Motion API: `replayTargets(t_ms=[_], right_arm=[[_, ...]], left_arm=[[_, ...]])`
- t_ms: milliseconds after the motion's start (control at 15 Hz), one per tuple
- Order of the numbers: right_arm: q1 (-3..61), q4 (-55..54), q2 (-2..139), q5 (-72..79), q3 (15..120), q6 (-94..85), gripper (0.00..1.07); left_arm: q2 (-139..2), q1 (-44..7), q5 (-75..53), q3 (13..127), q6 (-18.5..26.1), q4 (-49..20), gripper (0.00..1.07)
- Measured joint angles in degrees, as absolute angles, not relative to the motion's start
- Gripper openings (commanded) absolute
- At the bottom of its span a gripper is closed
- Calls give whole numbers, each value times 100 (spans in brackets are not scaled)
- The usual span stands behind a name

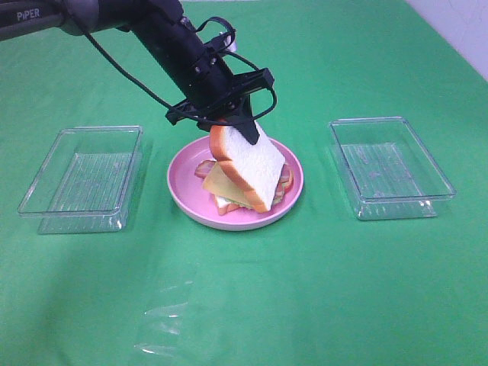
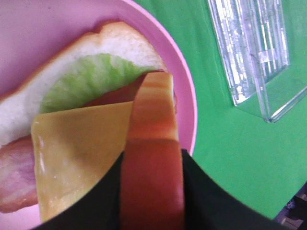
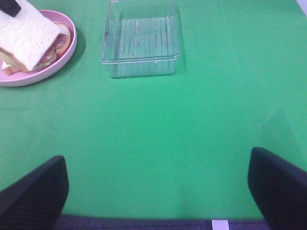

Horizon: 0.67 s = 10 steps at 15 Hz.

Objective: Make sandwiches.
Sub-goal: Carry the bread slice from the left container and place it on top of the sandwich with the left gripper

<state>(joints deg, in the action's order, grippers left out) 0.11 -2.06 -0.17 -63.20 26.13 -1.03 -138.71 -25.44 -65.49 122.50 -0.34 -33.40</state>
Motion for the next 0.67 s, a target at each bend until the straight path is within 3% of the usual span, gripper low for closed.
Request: replayTargets(t_ms=[333,467,600,667], right_arm=[[11,-206,-17,-6320,2613,-103,96],[11,-206,-17,-6320,2613,-103,96],[11,-206,-17,-6320,2613,-103,96],[11,-206,-17,-6320,2613,-103,96]], left_arm=[[-13871,-2544,-6377,12250,-34,-3168,28],[-13871,-2544,-6348,12250,-34,-3014,48],[-13888,-2544,-6308,12250,-34,-2693,78],[-13906,-2544,-6314,12250,-46,-2613,86]])
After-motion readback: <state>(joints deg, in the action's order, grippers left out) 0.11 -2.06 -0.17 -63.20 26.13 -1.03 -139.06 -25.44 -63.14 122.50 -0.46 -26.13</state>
